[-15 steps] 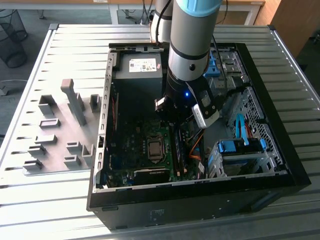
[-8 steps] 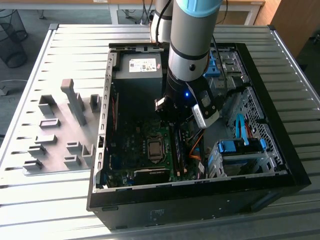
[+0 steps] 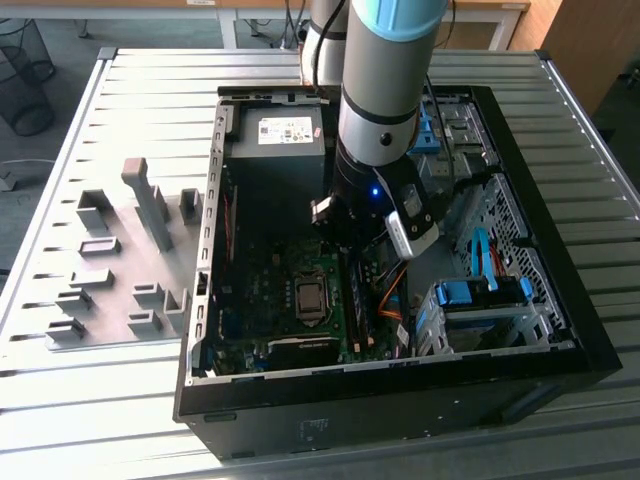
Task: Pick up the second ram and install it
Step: 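Insert the second ram into the second slot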
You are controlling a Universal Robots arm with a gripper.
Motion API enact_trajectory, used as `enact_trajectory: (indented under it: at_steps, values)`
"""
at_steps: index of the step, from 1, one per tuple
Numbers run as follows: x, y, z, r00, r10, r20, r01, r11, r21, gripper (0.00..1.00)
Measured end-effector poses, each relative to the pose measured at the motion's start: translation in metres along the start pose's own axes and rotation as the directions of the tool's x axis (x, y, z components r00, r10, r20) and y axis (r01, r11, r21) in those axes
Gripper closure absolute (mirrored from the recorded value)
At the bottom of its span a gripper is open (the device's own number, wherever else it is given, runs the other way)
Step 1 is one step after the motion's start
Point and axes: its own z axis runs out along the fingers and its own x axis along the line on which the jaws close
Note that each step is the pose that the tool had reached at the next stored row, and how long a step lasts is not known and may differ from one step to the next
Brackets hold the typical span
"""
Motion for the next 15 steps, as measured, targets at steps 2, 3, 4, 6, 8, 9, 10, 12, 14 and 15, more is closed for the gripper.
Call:
enact_trajectory:
  at_steps: [2, 3, 4, 6, 8, 9, 10, 12, 14, 15]
  values:
    - [0.0, -0.0001, 0.0031, 1.0, 0.002, 0.0, -0.002, 1.0, -0.0009, 0.86]
    - [0.0, -0.0003, 0.0047, 1.0, 0.002, 0.0, -0.002, 1.0, -0.0009, 0.86]
    - [0.0, -0.0004, 0.0064, 1.0, 0.003, -0.0001, -0.003, 1.0, -0.0008, 0.86]
    - [0.0, -0.0008, 0.0101, 1.0, 0.006, -0.0001, -0.006, 1.0, -0.0009, 0.86]
    - [-0.0001, -0.0023, 0.0116, 1.0, 0.009, -0.0001, -0.009, 1.0, -0.0008, 0.86]
    - [0.0, -0.0034, 0.0118, 1.0, 0.01, -0.0001, -0.01, 1.0, -0.0008, 0.86]
    - [0.0, -0.0048, 0.0118, 1.0, 0.01, -0.0003, -0.01, 1.0, -0.0007, 0.86]
    - [0.0, -0.0063, 0.0122, 0.9999, 0.01, -0.0002, -0.01, 0.9999, -0.0009, 0.86]
    - [0.0, -0.0068, 0.0126, 0.9999, 0.011, -0.0002, -0.011, 0.9999, -0.0011, 0.86]
    - [0.0, -0.0071, 0.0127, 0.9999, 0.012, -0.0003, -0.012, 0.9999, -0.0009, 0.86]
